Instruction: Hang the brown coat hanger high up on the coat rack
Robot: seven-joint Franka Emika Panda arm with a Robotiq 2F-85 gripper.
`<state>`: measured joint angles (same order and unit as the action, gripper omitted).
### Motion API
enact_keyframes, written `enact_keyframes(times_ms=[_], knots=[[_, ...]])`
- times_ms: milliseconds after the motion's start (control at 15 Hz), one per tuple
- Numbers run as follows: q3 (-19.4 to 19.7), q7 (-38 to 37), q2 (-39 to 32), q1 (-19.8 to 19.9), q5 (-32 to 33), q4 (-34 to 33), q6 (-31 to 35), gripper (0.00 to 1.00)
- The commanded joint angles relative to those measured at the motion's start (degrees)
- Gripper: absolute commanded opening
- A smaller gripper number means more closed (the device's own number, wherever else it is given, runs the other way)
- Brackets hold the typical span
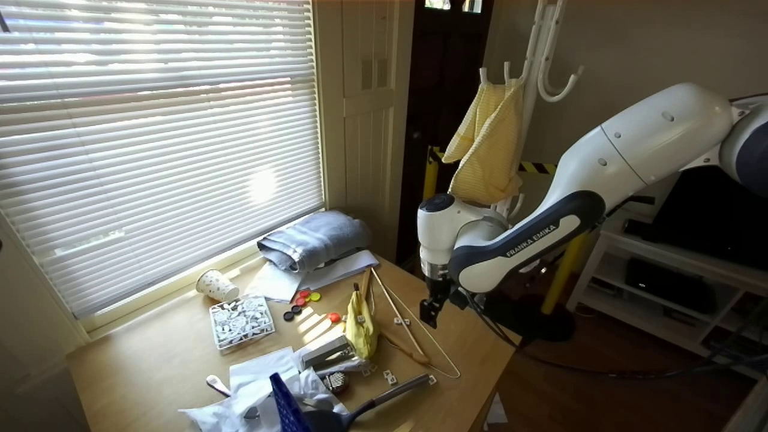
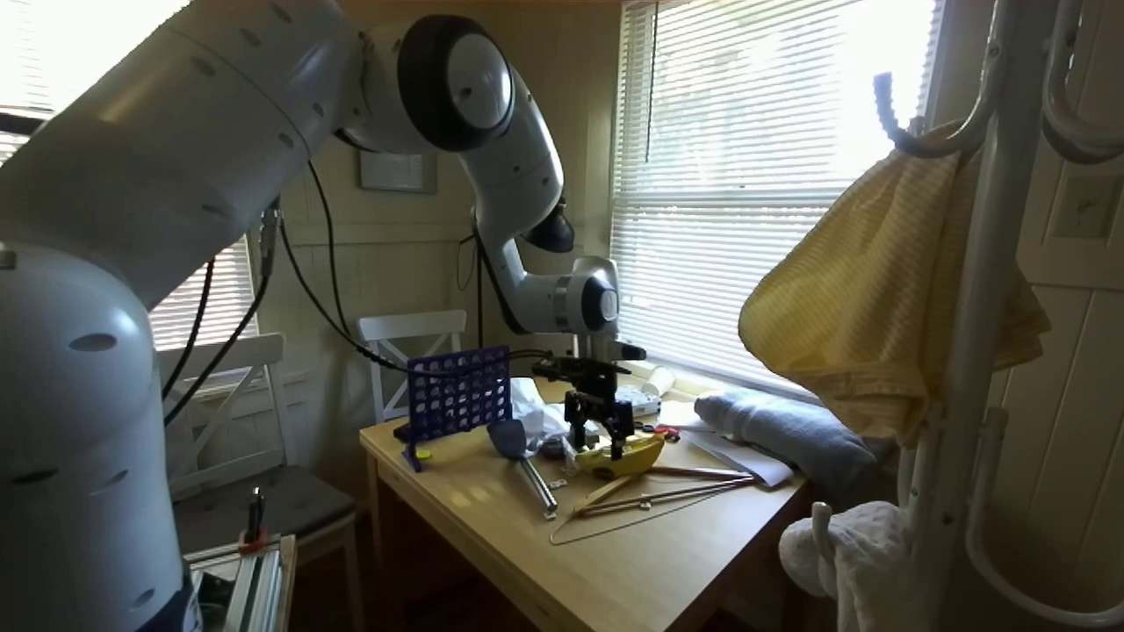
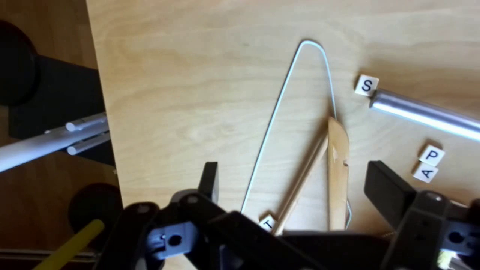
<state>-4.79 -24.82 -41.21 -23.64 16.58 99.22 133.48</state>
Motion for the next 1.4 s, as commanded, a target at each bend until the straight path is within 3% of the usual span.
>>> enact_keyframes(times_ms=[0, 267, 467, 800, 867, 1067, 1333], knots=[[-3.07, 9.75, -5.70, 4.50, -5.87, -3.38, 7.48, 1.00], [-5.24, 18.16, -12.66, 6.45, -10.87, -10.13, 4.18, 1.00], [-4.94, 20.98, -17.37, 4.98, -10.25, -15.96, 0.33, 1.00], [-2.39, 18.90, -22.94, -0.07, -8.26, -24.83, -4.88, 1.00], [-2.99, 19.03, -19.57, 1.27, -9.21, -18.73, -1.14, 1.00], [-2.89, 18.92, -20.17, 0.68, -9.14, -19.58, -1.54, 1.00], [-1.50, 16.97, -22.51, -0.40, -8.59, -21.23, 5.60, 1.00]])
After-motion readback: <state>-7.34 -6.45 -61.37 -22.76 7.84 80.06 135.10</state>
